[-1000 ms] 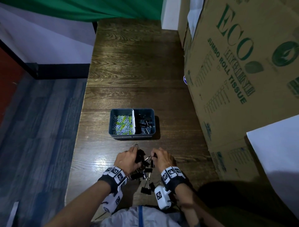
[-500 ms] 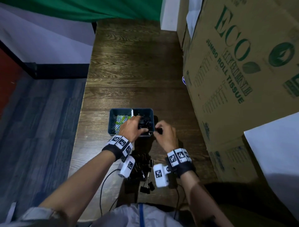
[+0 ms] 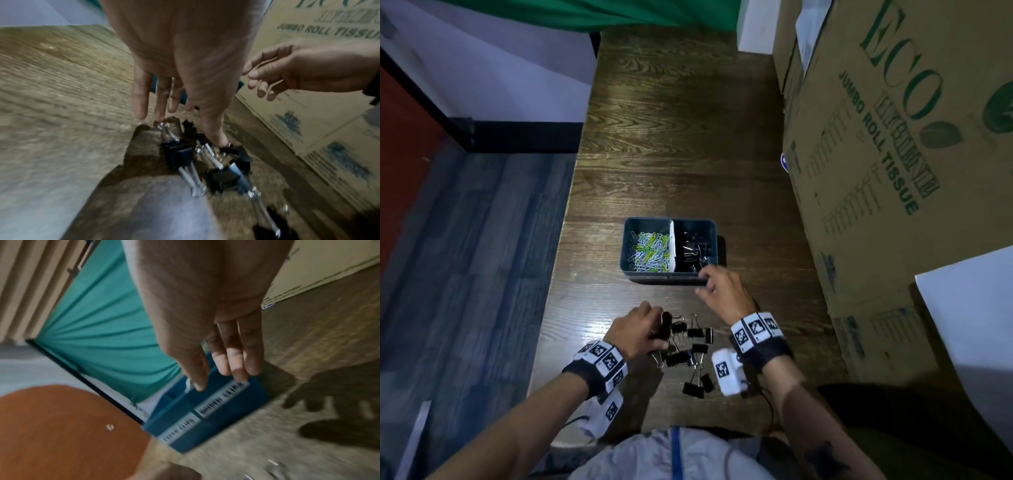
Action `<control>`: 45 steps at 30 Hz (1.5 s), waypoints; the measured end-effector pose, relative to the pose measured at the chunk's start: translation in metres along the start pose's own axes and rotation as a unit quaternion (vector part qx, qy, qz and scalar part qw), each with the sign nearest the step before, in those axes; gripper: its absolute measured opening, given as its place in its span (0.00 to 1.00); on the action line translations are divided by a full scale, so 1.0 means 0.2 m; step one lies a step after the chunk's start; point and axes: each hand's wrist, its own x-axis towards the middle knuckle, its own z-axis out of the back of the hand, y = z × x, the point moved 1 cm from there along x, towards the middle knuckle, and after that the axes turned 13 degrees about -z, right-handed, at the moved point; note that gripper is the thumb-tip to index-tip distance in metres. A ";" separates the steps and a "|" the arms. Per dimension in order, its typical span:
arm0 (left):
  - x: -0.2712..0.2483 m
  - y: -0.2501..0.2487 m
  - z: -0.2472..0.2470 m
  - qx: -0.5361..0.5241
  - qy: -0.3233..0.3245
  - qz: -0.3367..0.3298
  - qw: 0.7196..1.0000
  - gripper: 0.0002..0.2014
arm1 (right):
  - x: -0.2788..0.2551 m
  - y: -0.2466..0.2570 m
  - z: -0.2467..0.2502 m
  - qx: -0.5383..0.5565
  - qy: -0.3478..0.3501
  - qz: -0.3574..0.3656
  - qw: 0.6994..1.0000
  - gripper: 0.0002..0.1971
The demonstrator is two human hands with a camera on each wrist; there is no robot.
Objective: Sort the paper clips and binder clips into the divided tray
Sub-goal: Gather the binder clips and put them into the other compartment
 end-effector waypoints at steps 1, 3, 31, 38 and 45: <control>-0.02 0.01 -0.04 -0.001 0.027 0.004 1.000 0.43 | -0.03 -0.05 -0.05 -0.028 0.037 -0.013 0.999 0.21; -0.04 0.03 -0.10 0.008 0.061 0.005 0.998 0.56 | -0.09 -0.16 -0.13 -0.080 0.130 -0.067 0.986 0.37; 0.05 -0.04 -0.11 -0.023 -0.005 0.038 0.999 0.24 | -0.21 -0.29 -0.38 -0.066 0.032 -0.076 0.994 0.08; 0.03 -0.04 -0.10 -0.103 -0.054 0.013 0.993 0.08 | -0.15 -0.15 -0.18 0.017 -0.005 -0.068 0.998 0.07; 0.08 -0.17 0.22 -0.112 -0.154 -0.066 0.980 0.06 | 0.03 0.09 0.14 0.099 -0.139 0.009 0.985 0.19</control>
